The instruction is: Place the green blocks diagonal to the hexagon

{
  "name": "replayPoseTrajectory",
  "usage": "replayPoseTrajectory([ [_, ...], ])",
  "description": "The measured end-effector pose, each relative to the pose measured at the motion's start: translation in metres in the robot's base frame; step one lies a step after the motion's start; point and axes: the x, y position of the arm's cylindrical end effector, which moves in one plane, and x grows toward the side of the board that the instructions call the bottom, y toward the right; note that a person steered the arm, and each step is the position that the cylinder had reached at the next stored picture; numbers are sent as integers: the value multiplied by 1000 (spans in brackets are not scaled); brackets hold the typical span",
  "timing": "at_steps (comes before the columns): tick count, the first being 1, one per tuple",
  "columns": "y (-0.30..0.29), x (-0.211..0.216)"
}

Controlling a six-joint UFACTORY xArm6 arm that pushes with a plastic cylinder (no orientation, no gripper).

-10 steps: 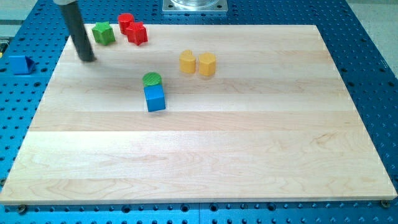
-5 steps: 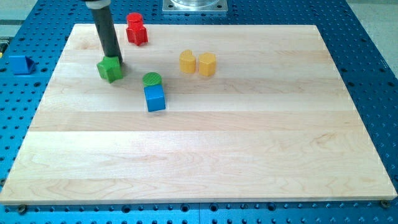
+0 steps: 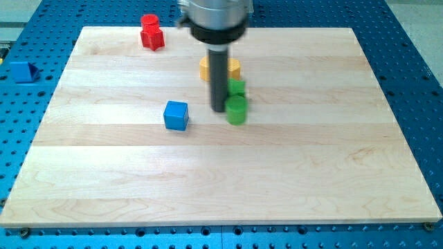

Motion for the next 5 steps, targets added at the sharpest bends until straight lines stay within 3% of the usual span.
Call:
replayPoseTrajectory([
  [1,-57,-39],
  [2,-39,-71],
  [3,11,-42],
  [4,8,33],
  [5,-63,13],
])
